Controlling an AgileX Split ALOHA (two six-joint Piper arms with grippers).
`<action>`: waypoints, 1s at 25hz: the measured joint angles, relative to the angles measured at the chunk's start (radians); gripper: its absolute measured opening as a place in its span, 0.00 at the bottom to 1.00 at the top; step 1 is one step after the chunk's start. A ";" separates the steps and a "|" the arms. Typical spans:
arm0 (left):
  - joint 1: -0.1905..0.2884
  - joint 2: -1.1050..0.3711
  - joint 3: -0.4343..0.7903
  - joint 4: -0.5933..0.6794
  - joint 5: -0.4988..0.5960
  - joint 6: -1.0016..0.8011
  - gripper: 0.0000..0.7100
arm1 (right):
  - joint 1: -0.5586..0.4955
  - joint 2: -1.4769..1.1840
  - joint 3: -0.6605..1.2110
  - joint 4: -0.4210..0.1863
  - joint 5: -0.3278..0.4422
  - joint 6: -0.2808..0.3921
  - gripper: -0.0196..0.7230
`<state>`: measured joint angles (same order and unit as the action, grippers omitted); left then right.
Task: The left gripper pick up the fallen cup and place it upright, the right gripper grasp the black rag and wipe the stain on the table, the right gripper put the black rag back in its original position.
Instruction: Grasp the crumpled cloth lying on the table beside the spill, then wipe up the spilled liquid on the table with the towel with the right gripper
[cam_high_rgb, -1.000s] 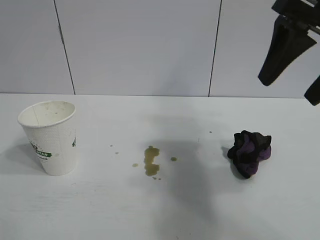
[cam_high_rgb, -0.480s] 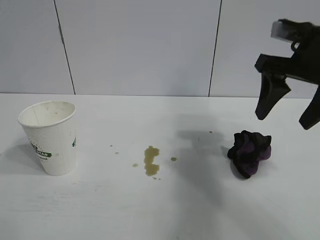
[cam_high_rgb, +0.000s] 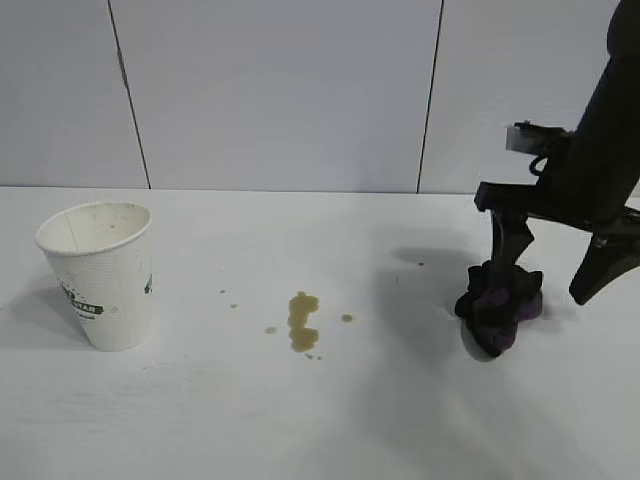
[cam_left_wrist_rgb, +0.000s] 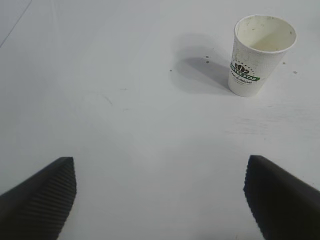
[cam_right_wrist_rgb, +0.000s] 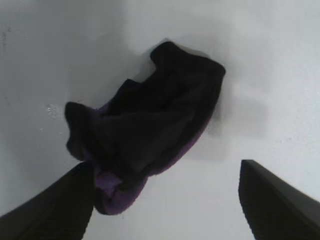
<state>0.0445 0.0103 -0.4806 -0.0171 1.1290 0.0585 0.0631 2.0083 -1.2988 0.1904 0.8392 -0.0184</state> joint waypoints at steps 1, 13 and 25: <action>0.000 0.000 0.000 0.000 0.000 0.000 0.92 | 0.000 0.009 0.000 0.000 -0.011 0.003 0.76; 0.000 0.000 0.000 0.000 0.000 0.000 0.92 | 0.025 0.034 -0.003 -0.001 -0.178 0.040 0.11; 0.000 0.000 0.000 0.000 0.000 0.000 0.92 | 0.130 0.010 -0.065 0.035 -0.110 0.043 0.10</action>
<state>0.0445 0.0103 -0.4806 -0.0171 1.1290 0.0585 0.1926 2.0179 -1.3633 0.2254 0.7295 0.0243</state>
